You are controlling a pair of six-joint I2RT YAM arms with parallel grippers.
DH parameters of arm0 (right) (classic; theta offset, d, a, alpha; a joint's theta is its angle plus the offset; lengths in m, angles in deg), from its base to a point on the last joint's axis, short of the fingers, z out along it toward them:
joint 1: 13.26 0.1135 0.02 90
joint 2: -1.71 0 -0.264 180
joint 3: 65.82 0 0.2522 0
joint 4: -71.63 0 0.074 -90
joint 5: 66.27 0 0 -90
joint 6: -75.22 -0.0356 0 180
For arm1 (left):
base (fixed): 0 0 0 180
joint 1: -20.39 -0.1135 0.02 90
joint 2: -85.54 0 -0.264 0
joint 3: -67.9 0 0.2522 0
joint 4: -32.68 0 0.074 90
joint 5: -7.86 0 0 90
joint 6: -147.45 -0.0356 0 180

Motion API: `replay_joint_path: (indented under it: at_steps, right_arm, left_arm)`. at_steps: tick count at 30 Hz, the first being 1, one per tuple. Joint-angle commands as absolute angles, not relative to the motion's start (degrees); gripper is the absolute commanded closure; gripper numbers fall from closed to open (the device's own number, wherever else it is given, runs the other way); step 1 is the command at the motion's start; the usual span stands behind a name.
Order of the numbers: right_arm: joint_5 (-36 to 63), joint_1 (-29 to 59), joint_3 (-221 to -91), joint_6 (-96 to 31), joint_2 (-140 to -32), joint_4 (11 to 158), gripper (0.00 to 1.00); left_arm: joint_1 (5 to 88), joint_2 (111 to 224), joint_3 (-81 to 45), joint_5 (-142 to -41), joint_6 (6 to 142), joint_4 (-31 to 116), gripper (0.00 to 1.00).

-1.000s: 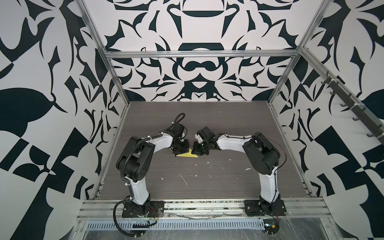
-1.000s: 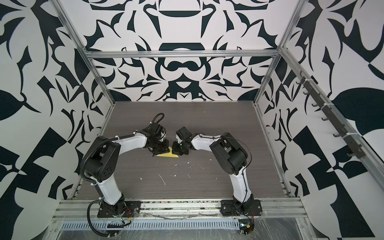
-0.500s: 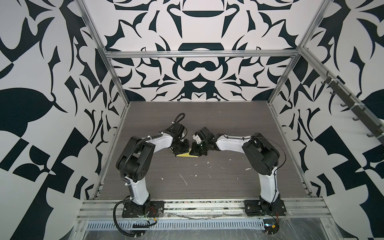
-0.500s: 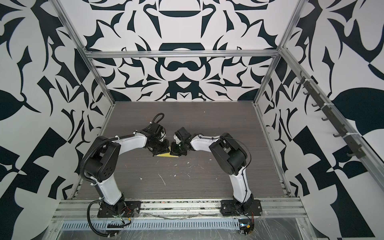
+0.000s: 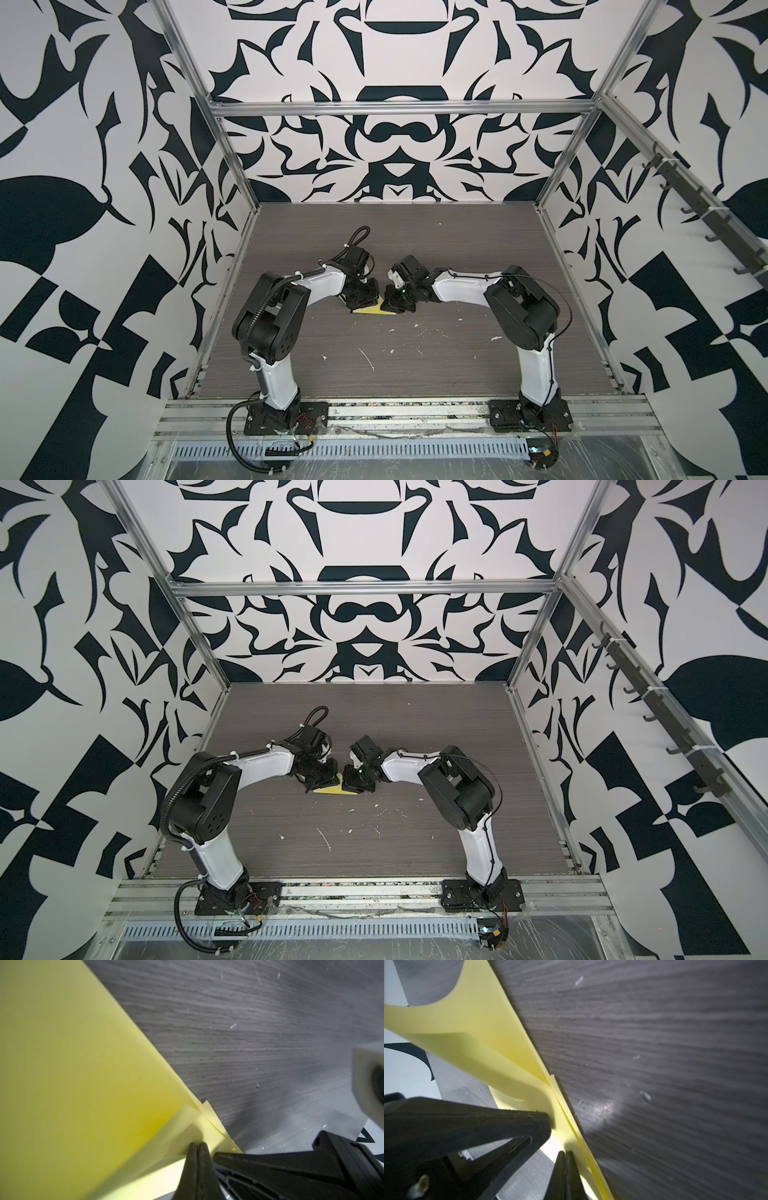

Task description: Fold a paper plane with a square sheet of paper (pick it up from the middle)

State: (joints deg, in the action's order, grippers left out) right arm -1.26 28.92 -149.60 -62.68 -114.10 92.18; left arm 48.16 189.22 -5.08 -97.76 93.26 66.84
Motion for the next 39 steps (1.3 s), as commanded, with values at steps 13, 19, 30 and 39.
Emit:
replay_joint_path:
  at_steps: [13, 19, 30, 39]
  right_arm:
    - [2.1, 28.1, -144.8, -63.7, -109.8, 97.8, 1.00]
    - [3.0, 27.0, -140.5, -64.5, -107.5, 97.5, 1.00]
    - [-0.5, 28.8, -142.6, -61.7, -103.6, 91.4, 1.00]
    - [0.7, 28.8, -148.4, -63.3, -110.3, 90.8, 1.00]
  left_arm:
    - [48.3, 191.6, -6.0, -95.6, 91.2, 71.0, 0.96]
    - [48.3, 191.5, -5.7, -95.5, 91.3, 70.9, 0.96]
    - [48.3, 191.3, -5.9, -95.5, 91.4, 70.8, 0.97]
    - [48.3, 191.2, -6.0, -95.6, 91.6, 70.8, 0.96]
